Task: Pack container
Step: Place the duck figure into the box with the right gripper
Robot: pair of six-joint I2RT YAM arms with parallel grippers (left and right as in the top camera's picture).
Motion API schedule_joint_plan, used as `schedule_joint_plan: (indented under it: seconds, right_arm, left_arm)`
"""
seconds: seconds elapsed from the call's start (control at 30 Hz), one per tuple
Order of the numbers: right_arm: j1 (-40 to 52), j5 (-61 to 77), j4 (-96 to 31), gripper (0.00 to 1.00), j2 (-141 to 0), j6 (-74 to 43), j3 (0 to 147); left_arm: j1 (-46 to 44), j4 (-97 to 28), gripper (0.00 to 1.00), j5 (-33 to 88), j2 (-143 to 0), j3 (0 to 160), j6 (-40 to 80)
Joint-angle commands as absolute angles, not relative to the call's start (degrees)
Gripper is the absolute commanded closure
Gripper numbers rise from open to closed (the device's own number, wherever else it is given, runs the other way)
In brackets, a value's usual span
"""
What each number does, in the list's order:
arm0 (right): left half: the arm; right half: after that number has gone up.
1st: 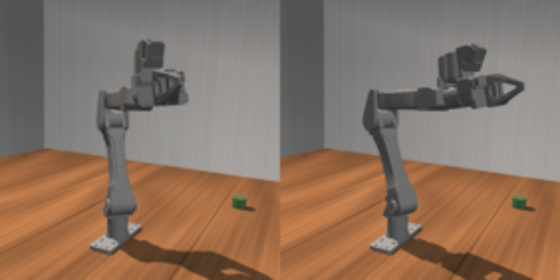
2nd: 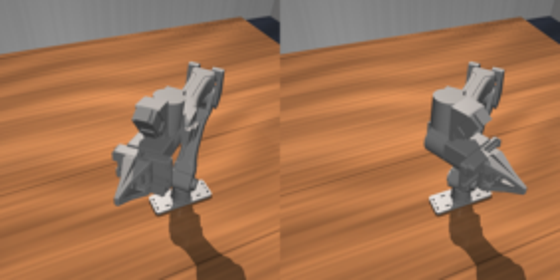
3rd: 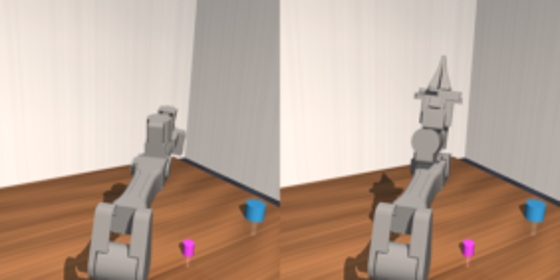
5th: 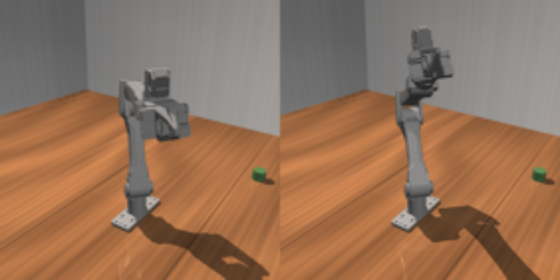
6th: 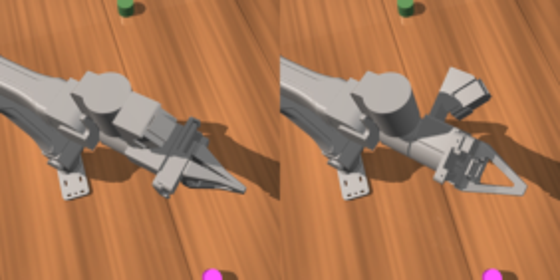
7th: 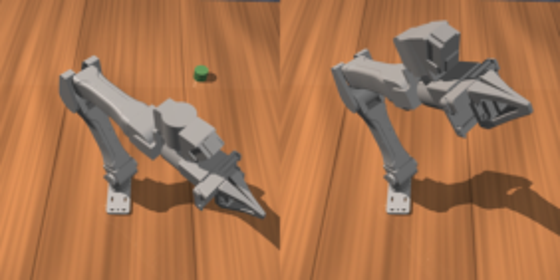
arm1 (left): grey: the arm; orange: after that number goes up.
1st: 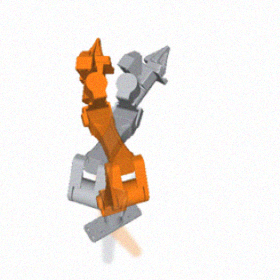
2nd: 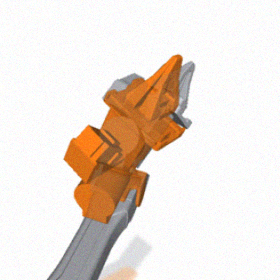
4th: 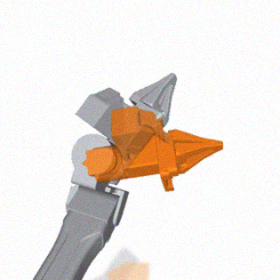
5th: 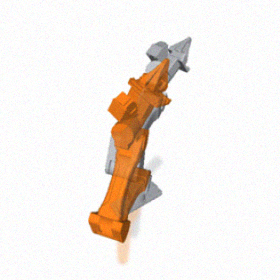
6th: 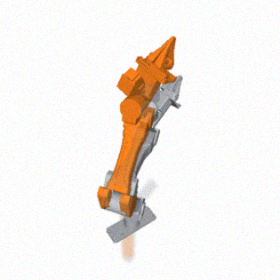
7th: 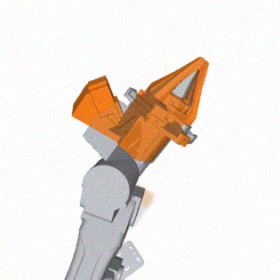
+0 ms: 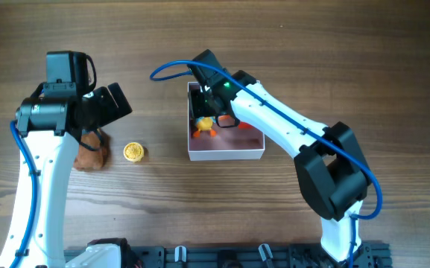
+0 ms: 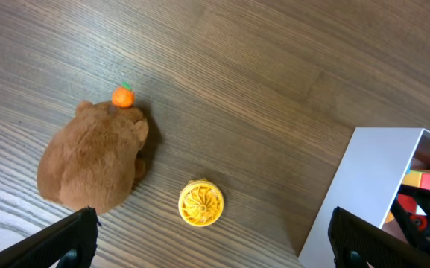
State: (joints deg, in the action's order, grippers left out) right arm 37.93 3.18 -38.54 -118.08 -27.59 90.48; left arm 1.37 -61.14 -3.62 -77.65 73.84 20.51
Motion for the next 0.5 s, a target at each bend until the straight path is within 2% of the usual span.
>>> schedule_joint_plan:
  seconds: [0.0,0.03,0.1,0.13,0.2,0.23,0.33,0.47]
  right_arm:
    - [37.0,-2.4,-41.4,0.36,-109.2,-25.1,91.8]
    - [36.4,-4.4,-42.9,0.33,-105.9,-24.4,92.4]
    - [32.9,-9.0,-47.5,0.04,-96.5,-24.0,94.0]
    - [28.5,-9.0,-50.6,0.0,-90.3,-24.1,94.1]
    - [19.1,-8.3,-56.6,0.0,-82.3,-24.1,94.1]
    - [14.0,-7.2,-59.5,0.0,-79.6,-23.9,94.1]
    - [-0.8,-3.9,-67.0,0.0,-77.2,-20.1,94.1]
    - [-5.3,-1.2,-68.5,0.0,-80.0,-16.5,93.3]
  left_arm:
    - [1.7,-61.9,0.0,-4.2,-76.5,74.6,19.9]
    - [1.7,-62.0,0.0,-4.2,-76.5,74.6,19.9]
    - [1.7,-62.8,0.0,-4.2,-76.5,74.6,19.7]
    - [1.6,-64.2,0.0,-4.2,-76.5,74.6,18.2]
    - [0.8,-67.3,0.0,-6.2,-76.5,74.6,17.6]
    - [1.0,-69.2,0.0,-10.4,-76.5,74.6,21.7]
    - [5.7,-72.4,0.0,-12.3,-75.7,74.6,27.0]
    - [11.0,-71.7,0.0,-8.3,-75.9,73.7,16.8]
